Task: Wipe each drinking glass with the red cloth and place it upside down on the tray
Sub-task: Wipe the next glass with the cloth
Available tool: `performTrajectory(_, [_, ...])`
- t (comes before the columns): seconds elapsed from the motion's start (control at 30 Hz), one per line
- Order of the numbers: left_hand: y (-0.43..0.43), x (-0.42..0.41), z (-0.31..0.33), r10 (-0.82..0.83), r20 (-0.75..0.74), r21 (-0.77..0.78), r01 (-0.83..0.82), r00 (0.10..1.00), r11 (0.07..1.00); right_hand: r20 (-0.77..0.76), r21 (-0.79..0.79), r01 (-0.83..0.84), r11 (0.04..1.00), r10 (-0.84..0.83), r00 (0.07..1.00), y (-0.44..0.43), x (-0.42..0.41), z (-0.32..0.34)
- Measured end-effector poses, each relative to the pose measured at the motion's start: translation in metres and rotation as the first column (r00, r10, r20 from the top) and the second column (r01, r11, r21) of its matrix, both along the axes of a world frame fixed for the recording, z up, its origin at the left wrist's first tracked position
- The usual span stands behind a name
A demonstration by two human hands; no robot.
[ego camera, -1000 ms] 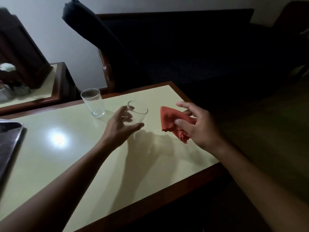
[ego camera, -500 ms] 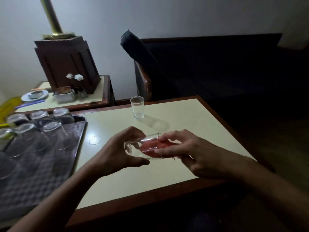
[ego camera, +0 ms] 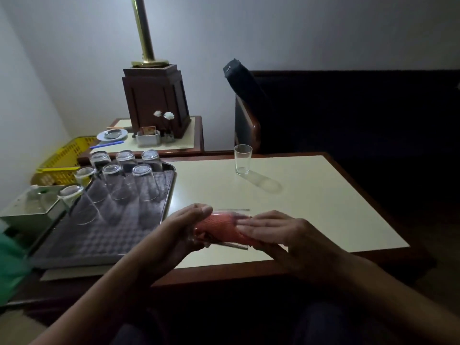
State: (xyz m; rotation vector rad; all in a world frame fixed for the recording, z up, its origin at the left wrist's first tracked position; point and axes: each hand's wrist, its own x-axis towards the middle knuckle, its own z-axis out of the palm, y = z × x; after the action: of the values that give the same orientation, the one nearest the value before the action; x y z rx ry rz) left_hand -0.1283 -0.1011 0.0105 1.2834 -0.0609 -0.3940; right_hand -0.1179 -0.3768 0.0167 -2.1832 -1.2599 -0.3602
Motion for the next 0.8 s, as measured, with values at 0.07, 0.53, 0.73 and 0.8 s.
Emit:
performTrajectory(0.07, [0.005, -0.01, -0.004, 0.045, -0.088, -0.027, -0.048, 0.995, 0.998, 0.128, -0.238, -0.003, 0.971, 0.034, 0.991, -0.005, -0.006, -0.006])
performTrajectory(0.53, [-0.014, -0.054, 0.024, -0.023, 0.412, 0.35, -0.135, 0.911, 0.927, -0.834, 0.424, 0.057, 0.904, 0.365, 0.413, 0.034, -0.044, 0.007])
performTrajectory(0.73, [-0.01, -0.044, 0.022, 0.007, -0.065, 0.185, 0.006, 0.998, 0.983, -0.7, 0.218, 0.105, 0.97, 0.081, 0.709, 0.031, -0.038, 0.004])
performTrajectory(0.8, [-0.004, -0.041, 0.025, -0.07, -0.104, 0.086, 0.079, 0.992, 0.993, -0.639, 0.174, 0.06, 0.983, 0.066, 0.766, 0.032, -0.036, 0.003])
